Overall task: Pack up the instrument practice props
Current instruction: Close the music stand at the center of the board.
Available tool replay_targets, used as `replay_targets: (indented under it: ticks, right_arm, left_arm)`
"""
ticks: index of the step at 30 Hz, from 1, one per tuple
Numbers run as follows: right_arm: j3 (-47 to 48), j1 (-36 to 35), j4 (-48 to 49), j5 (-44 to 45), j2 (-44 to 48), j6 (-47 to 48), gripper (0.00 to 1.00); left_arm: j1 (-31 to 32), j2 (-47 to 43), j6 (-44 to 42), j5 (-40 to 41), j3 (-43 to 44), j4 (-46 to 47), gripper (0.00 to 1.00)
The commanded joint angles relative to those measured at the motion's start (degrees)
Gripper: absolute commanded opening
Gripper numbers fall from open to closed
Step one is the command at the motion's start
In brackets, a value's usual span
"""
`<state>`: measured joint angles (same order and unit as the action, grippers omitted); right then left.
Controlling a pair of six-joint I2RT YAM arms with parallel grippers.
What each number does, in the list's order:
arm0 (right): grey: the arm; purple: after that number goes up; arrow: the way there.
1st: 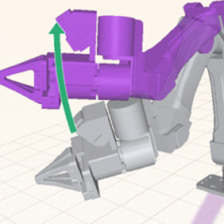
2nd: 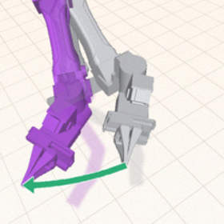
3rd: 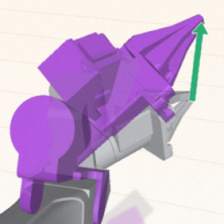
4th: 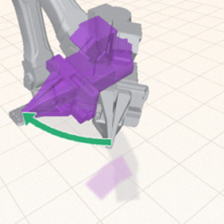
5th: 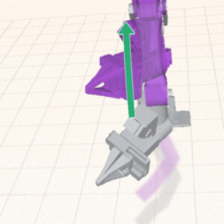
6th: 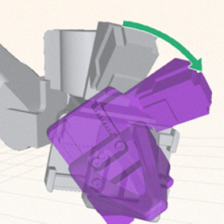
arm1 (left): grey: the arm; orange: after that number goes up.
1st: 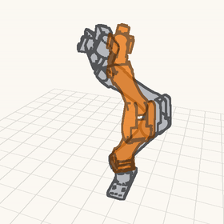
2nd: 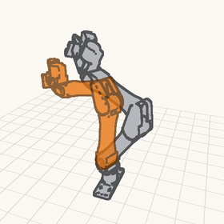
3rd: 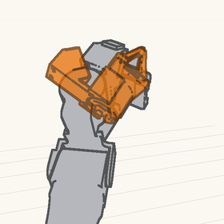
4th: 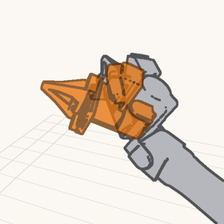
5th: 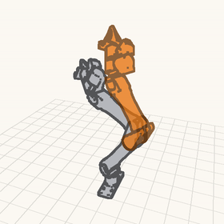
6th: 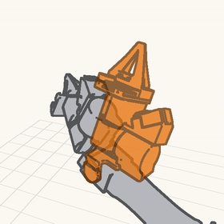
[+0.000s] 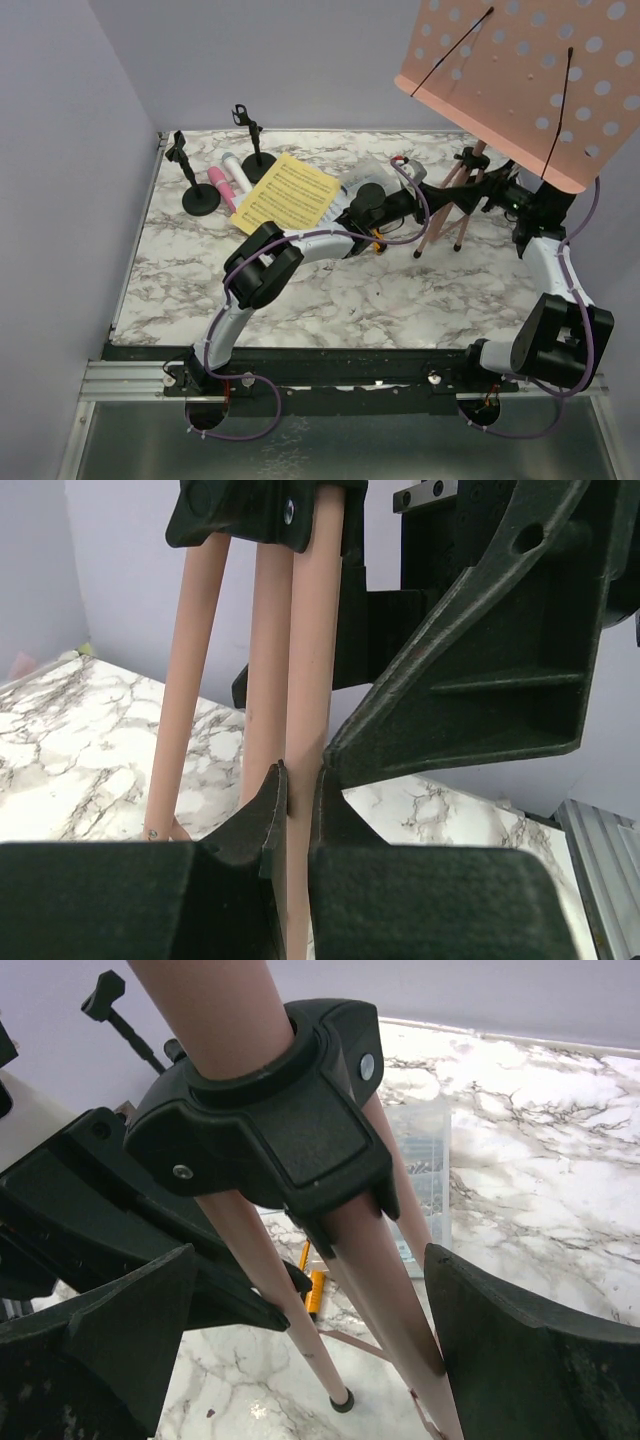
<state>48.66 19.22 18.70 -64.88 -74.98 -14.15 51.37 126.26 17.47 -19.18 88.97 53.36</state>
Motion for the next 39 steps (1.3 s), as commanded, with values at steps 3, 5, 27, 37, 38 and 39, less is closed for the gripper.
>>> replay_targets:
  ticks: [3, 5, 27, 37, 38, 39]
  right_arm:
    - [-1.1, -2.5, 2.4, 3.7, -0.5, 1.1, 0.94]
    - [-1.2, -2.9, 2.3, 3.4, -0.5, 1.9, 0.88]
    - [-4.3, -3.6, -2.9, -1.0, 5.9, 9.7, 0.94]
    - [-6.8, -3.7, -4.9, 2.4, 8.6, 9.9, 0.97]
    - [-7.2, -3.7, -4.1, 2.9, 8.5, 9.4, 0.95]
    - [-7.5, -3.6, -3.8, 2.9, 8.3, 9.2, 0.94]
  left_arm:
    - [0.8, 0.6, 4.0, -2.9, -0.3, 2.9, 0.0]
    - [0.9, 0.1, 3.9, -3.1, -1.3, 3.2, 0.0]
    - [1.7, -2.7, 7.4, -5.5, -5.7, 7.5, 0.0]
    - [1.9, -2.2, 9.9, -6.1, -6.9, 9.8, 0.0]
    - [2.0, -2.0, 10.1, -6.4, -6.7, 9.9, 0.0]
    - [2.2, -1.9, 10.3, -6.6, -6.5, 9.9, 0.0]
